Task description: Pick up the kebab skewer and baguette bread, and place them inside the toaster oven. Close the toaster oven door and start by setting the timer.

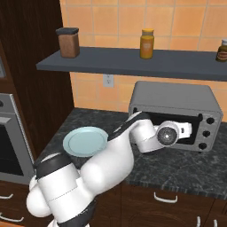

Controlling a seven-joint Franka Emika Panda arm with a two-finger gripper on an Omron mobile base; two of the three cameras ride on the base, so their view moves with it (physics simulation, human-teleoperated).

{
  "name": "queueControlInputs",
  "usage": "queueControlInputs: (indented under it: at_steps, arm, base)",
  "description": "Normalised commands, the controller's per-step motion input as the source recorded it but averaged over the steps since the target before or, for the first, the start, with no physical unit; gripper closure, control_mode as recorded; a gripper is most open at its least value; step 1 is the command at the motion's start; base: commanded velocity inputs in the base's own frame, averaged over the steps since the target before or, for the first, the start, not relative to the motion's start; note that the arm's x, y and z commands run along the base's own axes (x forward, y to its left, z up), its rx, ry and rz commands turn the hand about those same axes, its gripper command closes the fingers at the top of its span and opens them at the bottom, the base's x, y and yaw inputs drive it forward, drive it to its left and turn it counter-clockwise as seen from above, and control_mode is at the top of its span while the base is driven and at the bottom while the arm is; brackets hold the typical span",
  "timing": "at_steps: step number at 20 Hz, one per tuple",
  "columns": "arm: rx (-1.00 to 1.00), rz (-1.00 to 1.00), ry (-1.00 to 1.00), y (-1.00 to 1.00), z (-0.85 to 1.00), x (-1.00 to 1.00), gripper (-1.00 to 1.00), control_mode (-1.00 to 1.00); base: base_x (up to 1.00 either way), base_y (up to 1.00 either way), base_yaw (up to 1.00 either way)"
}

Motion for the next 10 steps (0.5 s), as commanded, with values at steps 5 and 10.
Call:
queueControlInputs:
  at_steps: [5, 10]
  arm:
    - [-0.04, 0.17, -0.13, -0.95, 0.0, -0.23, -1.0, -1.0]
    - [0.0, 0.19, -0.17, -0.92, 0.0, -0.07, -1.0, -1.0]
  base:
    - [0.0, 0.0, 0.0]
    - [0.0, 0.0, 0.0]
